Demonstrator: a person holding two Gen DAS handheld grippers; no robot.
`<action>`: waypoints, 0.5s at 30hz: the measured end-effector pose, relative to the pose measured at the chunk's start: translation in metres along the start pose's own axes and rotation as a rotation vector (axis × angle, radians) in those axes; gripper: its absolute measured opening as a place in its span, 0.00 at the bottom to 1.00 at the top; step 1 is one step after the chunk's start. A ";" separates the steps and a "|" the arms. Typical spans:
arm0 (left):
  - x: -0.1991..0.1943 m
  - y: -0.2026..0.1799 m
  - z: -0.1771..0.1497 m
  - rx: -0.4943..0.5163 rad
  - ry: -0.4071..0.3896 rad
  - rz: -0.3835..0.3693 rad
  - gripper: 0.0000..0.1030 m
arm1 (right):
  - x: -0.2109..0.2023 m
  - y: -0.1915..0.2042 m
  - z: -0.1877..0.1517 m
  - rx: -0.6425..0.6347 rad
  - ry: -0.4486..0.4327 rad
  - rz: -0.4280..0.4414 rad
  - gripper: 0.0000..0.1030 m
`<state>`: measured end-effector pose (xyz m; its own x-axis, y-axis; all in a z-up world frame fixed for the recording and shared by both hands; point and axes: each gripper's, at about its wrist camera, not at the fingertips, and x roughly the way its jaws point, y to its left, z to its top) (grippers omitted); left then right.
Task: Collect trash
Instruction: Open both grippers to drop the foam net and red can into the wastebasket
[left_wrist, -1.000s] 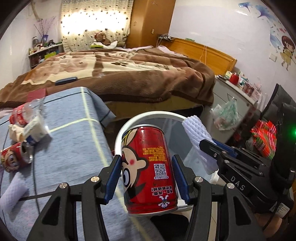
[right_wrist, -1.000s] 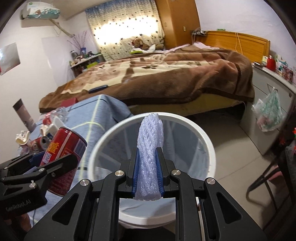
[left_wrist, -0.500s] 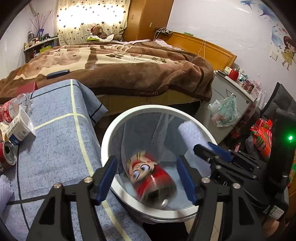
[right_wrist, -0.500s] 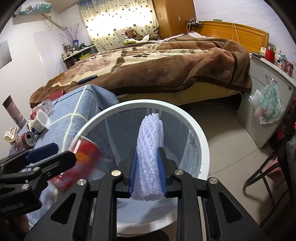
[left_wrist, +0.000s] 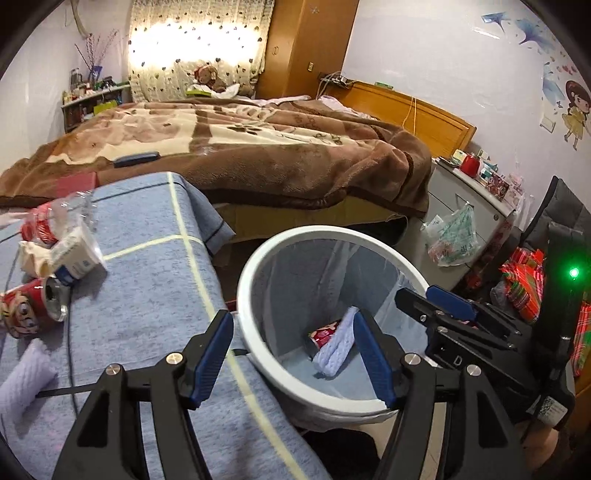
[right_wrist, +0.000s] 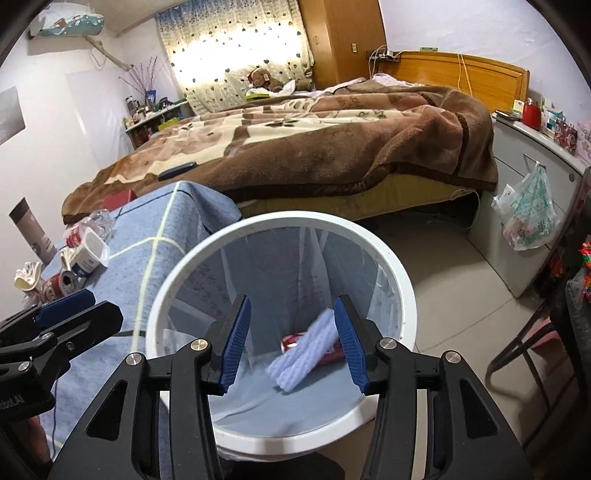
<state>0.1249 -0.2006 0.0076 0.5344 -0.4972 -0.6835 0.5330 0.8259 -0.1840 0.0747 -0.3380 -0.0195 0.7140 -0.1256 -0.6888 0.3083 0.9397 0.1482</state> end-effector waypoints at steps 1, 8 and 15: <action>-0.005 0.002 -0.001 -0.001 -0.010 0.007 0.67 | -0.001 0.002 0.000 0.000 -0.003 0.004 0.48; -0.027 0.022 -0.006 -0.024 -0.047 0.047 0.67 | -0.007 0.020 -0.001 -0.020 -0.025 0.025 0.48; -0.050 0.049 -0.016 -0.053 -0.085 0.108 0.67 | -0.015 0.048 -0.004 -0.049 -0.049 0.072 0.48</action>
<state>0.1135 -0.1313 0.0217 0.6413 -0.4236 -0.6398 0.4352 0.8875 -0.1514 0.0768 -0.2897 -0.0050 0.7636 -0.0713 -0.6417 0.2248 0.9611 0.1606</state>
